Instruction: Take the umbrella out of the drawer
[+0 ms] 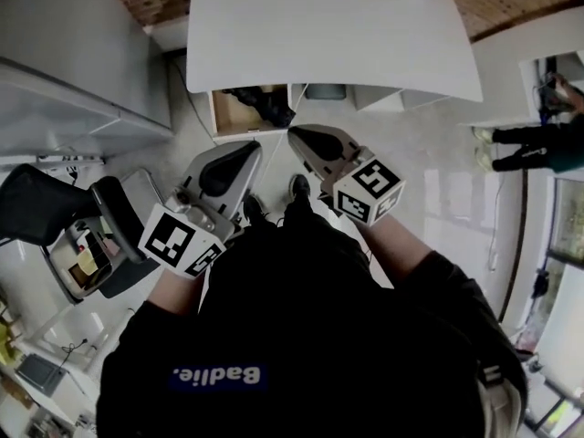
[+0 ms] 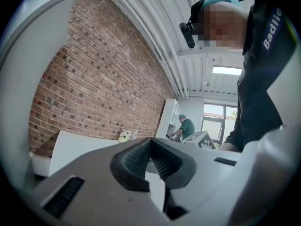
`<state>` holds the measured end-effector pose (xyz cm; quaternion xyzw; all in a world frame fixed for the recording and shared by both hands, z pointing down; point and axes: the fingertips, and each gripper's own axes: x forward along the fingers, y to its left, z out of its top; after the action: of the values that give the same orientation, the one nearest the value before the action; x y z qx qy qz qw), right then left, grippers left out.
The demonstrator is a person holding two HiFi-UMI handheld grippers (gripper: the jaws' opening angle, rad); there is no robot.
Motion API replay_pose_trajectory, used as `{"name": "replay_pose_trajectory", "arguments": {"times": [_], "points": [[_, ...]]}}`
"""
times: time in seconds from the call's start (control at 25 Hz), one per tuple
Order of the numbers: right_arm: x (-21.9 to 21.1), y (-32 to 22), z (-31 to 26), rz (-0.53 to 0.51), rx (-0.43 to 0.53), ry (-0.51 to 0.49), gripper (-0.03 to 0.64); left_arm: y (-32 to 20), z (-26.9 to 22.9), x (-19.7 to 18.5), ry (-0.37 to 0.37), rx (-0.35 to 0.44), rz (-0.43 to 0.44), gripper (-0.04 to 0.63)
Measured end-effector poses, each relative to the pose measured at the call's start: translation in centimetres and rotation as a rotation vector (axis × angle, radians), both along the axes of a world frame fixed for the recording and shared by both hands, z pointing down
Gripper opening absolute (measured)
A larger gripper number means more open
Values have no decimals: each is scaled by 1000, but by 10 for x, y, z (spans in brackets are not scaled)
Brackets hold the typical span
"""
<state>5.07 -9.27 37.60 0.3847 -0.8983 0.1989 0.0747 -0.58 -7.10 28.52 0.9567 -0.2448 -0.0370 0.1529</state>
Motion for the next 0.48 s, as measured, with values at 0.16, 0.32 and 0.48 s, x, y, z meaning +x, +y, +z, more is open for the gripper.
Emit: {"name": "replay_pose_trajectory", "arguments": {"times": [0.16, 0.32, 0.48], "points": [[3, -18, 29, -37, -18, 45, 28, -3, 13, -4, -18, -29, -67, -2], [7, -36, 66, -83, -40, 101, 29, -10, 26, -2, -37, -50, -142, -2], [12, -55, 104, -127, -66, 174, 29, -21, 33, 0, -53, -50, -205, -2]]}}
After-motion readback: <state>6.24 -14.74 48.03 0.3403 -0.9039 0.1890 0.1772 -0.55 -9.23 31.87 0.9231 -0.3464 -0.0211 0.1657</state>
